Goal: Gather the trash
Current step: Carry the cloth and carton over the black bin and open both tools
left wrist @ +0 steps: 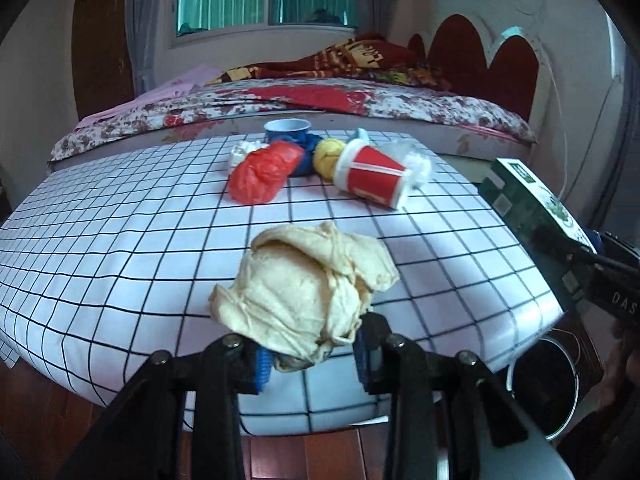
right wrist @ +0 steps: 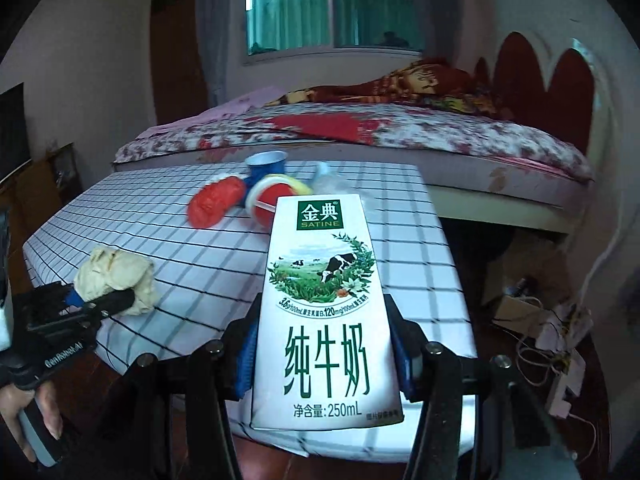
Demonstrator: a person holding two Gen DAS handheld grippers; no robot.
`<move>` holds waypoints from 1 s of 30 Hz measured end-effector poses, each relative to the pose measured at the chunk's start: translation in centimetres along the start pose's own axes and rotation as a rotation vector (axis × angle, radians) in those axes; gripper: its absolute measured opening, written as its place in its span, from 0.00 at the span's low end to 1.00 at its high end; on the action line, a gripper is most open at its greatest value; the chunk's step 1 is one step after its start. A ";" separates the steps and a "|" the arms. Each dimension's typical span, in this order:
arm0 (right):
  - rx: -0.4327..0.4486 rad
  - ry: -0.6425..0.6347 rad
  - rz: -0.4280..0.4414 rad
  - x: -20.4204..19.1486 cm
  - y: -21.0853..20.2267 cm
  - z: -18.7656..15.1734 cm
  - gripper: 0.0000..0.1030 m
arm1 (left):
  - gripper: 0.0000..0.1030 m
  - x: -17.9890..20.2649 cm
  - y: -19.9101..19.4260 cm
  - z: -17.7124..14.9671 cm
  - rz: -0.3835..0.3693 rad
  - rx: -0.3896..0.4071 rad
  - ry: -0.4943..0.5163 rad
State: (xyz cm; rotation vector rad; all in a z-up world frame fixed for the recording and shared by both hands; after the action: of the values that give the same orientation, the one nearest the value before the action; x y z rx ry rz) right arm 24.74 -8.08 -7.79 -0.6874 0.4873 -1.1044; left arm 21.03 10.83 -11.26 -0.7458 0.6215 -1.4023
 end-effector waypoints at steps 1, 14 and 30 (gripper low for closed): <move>0.002 0.008 -0.007 0.7 -0.3 -0.3 0.54 | 0.33 0.6 -0.3 -0.1 -0.009 0.005 0.007; -0.037 0.090 -0.120 9.7 -4.6 -7.4 0.54 | 0.33 10.5 -1.7 -2.0 -0.128 0.005 0.144; -0.143 0.170 -0.138 18.0 -6.8 -16.3 0.54 | 0.33 24.5 -2.6 -5.7 -0.339 -0.012 0.394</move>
State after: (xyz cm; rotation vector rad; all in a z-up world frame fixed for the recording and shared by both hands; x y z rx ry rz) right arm 16.41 -30.80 -14.74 -0.7643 0.6766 -1.2731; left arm 17.02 -14.08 -11.77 -0.6044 0.8353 -1.8841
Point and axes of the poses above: each gripper's, at about its wrist camera, not at the fingertips, and y roughly the way its jaws point, x to its right, z to its top, the point moved 8 cm from there along y, roughly the way its jaws point, and after that the axes turned 12 degrees about -x, right-handed, at the moved point
